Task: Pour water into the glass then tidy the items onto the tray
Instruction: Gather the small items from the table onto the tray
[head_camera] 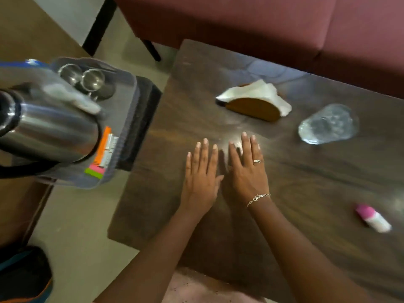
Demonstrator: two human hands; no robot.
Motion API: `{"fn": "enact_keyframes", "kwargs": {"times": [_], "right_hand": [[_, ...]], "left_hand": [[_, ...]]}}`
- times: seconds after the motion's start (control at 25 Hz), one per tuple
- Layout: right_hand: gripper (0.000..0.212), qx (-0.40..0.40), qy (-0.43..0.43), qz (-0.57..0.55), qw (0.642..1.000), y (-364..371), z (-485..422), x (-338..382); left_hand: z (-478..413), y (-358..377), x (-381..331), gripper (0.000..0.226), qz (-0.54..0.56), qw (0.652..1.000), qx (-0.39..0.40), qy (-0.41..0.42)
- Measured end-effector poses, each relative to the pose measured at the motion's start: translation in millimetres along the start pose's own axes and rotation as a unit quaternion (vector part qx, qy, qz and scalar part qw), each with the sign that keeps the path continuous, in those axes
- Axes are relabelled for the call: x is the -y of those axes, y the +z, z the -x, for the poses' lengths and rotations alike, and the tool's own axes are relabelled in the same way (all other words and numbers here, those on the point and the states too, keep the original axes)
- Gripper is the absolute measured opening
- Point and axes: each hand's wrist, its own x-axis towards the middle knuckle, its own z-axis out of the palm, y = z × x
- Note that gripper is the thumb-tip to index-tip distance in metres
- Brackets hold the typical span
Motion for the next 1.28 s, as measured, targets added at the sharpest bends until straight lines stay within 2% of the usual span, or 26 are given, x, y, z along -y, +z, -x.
{"fn": "enact_keyframes", "kwargs": {"times": [0.16,0.32,0.44,0.64,0.8,0.88,1.12,1.28], "right_hand": [[0.06,0.03,0.083,0.01,0.996,-22,61,-97],[0.056,0.014,0.163,0.02,0.986,-42,112,-180],[0.052,0.001,0.236,-0.015,0.972,-51,142,-233],[0.047,-0.001,0.3,-0.055,0.952,-59,187,-314],[0.055,0.051,0.289,-0.032,0.956,-59,214,-360],[0.052,0.053,0.276,-0.026,0.959,-56,218,-371],[0.04,0.037,0.237,0.001,0.971,-47,221,-380],[0.026,0.04,0.228,0.011,0.973,-58,212,-366]], "left_hand": [[-5,13,-100,0.079,-0.002,0.996,0.021,0.083],[-10,23,-173,0.078,0.002,0.987,0.058,0.15],[-13,30,-216,0.075,-0.014,0.974,0.081,0.211],[-29,42,-270,0.061,-0.023,0.945,0.111,0.305],[-41,60,-315,0.052,-0.01,0.922,0.143,0.359],[-41,70,-332,0.049,-0.012,0.917,0.152,0.369],[-39,85,-339,0.031,0.0,0.922,0.161,0.353],[-37,75,-328,0.025,0.079,0.933,0.16,0.313]]}}
